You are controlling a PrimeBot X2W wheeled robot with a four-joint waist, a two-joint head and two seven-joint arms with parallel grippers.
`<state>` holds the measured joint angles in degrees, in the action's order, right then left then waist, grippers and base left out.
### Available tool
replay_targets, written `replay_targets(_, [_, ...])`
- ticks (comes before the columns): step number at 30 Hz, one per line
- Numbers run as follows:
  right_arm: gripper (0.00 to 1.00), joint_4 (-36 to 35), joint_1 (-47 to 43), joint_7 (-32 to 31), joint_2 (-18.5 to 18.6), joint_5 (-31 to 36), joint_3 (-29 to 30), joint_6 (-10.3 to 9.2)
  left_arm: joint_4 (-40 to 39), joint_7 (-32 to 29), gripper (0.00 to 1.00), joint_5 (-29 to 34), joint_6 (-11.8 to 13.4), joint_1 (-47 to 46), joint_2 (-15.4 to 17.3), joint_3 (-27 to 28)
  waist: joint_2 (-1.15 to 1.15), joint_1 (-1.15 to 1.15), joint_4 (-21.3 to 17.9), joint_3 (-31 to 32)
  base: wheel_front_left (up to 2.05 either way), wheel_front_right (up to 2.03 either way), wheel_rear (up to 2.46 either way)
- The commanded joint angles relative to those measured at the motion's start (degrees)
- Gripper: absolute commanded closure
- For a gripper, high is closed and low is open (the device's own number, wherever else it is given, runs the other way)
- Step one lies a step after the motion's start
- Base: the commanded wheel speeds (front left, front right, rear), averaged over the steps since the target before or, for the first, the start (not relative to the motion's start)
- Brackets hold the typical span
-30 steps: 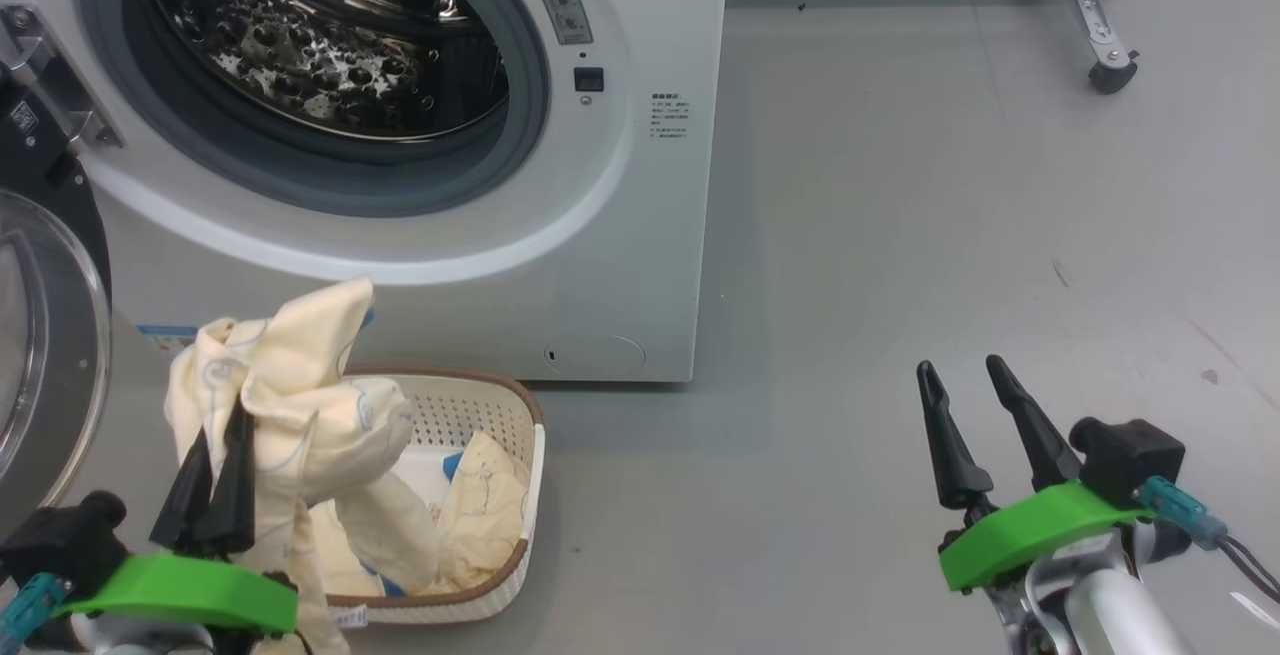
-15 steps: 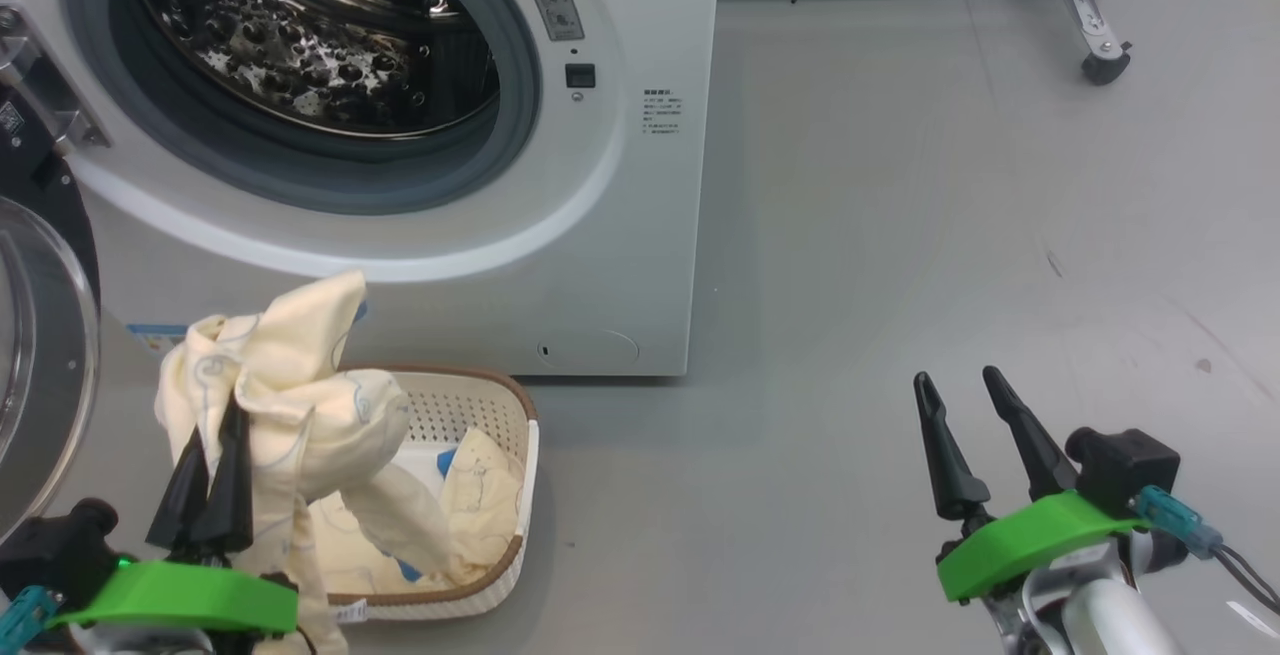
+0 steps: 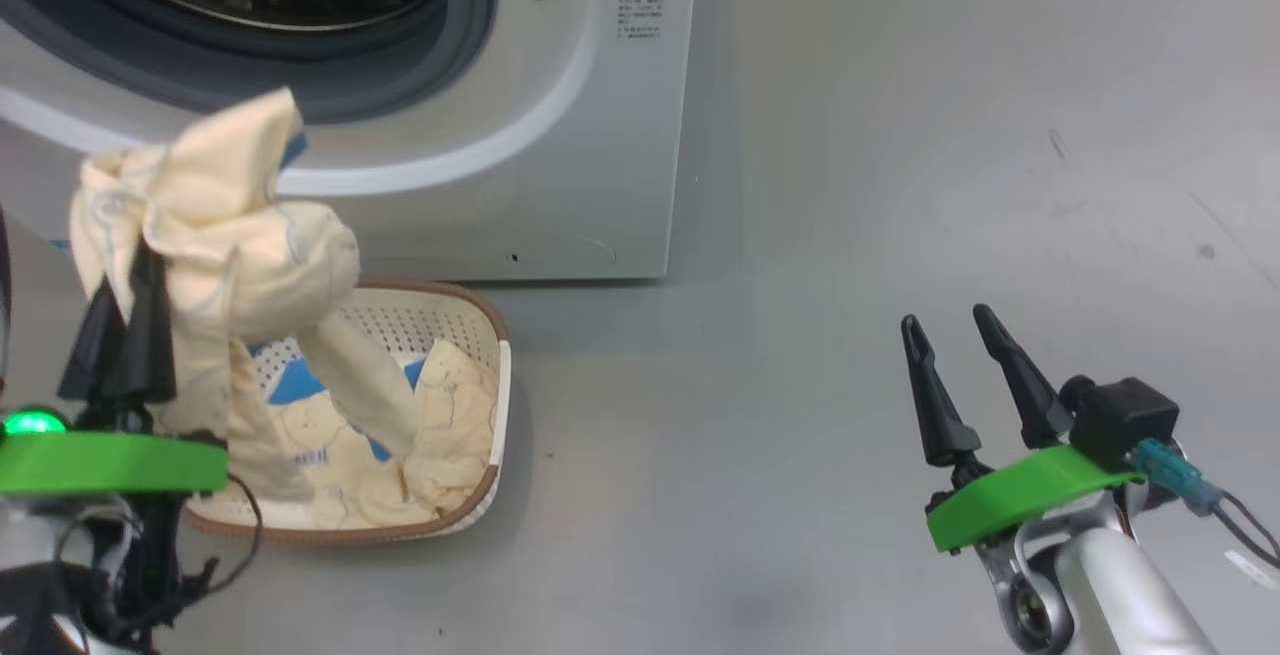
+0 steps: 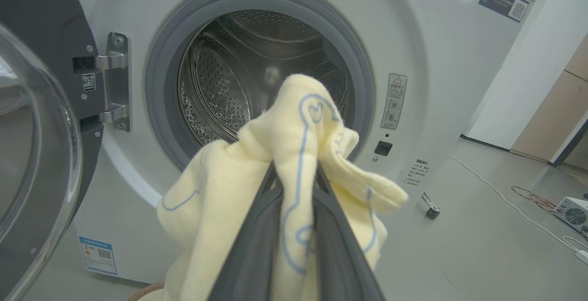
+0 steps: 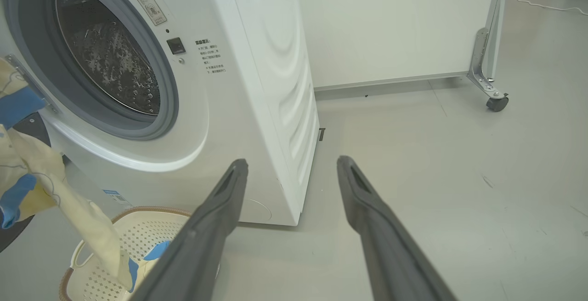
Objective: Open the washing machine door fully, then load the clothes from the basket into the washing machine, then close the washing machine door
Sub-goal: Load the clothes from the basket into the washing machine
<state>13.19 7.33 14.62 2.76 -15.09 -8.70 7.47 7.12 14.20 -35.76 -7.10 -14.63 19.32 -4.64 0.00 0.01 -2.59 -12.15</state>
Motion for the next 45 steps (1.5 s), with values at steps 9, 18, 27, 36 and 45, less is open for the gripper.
replay_targets(9, [0.00, -4.5, 4.5, 0.4, 0.1, 1.6, -0.4, 0.02, 0.3, 0.8, 1.00, -5.7, -0.4, -17.1, 9.1, 2.6, 0.00, -0.01, -2.2, -14.6, 0.00, 0.00, 0.00])
replay_targets(18, [0.00, -7.3, 6.7, 0.4, 0.1, 0.8, -0.3, 0.02, 6.5, 0.8, 1.00, -13.9, -0.4, -32.9, 16.8, -0.6, 0.00, -0.01, -4.6, -24.6, 0.00, 0.00, 0.00])
replay_targets(27, [0.00, -9.5, 8.3, 0.4, 0.1, -1.3, -1.1, 0.02, 11.0, -0.1, 1.00, -19.6, -0.4, -49.3, 26.2, -9.7, 0.00, -0.01, -7.0, -32.8, 0.00, 0.00, 0.00])
replay_targets(36, [0.00, -10.6, 10.2, 0.4, 0.1, -5.2, -4.7, 0.02, 15.7, -4.5, 1.00, -22.1, -0.4, -67.6, 33.4, -19.6, 0.00, -0.01, -11.2, -39.0, 0.00, 0.00, 0.00])
replay_targets(45, [0.00, -11.5, 10.3, 0.4, 0.1, -9.9, -9.6, 0.02, 21.1, -5.5, 1.00, -21.1, -0.4, -84.6, 36.1, -28.1, 0.00, -0.01, -16.1, -42.0, 0.00, 0.00, 0.00])
